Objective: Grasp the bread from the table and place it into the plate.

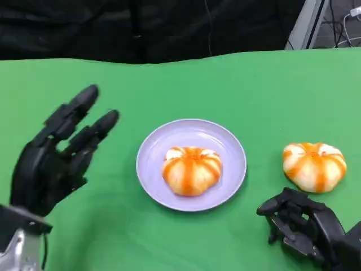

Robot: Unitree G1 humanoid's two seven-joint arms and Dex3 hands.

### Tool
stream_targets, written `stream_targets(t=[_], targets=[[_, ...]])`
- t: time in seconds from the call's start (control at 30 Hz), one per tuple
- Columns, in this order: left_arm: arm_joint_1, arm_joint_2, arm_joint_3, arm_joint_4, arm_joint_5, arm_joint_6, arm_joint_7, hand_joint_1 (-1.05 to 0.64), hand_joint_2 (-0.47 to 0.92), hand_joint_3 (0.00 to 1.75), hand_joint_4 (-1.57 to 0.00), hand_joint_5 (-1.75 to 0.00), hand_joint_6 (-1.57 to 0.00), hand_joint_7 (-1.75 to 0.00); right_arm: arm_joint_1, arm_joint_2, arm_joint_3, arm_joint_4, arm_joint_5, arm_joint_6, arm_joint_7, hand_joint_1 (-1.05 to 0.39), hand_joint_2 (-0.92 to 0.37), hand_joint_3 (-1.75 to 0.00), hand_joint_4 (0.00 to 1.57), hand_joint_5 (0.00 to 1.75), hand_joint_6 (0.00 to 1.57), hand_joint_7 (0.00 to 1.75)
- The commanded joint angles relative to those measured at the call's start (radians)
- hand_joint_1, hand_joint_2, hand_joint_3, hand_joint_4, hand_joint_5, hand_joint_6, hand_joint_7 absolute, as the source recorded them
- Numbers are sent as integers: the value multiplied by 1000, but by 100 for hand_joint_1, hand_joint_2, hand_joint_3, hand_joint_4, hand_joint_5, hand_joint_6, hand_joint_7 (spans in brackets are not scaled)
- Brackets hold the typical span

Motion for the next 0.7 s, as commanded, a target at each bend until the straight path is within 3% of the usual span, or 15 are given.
stream_targets(t=[0.03,0.4,0.7], targets=[[40,25,52,3,-20,-10,-26,-57,92,36,-46,-6,-35,-4,6,-18,-5,9,4,11,-3,-27,-92,-45,65,175,74,108],[106,30,185,173,-45,-111,-94,-47,92,33,-52,-4,-41,-3,1,-22,-12,15,16,15,12,-27,-92,-45,66,175,74,108],[109,6,224,240,-46,-147,-87,-44,92,29,-56,-4,-46,-4,-3,-34,-16,19,25,24,25,-27,-92,-45,65,175,74,109]])
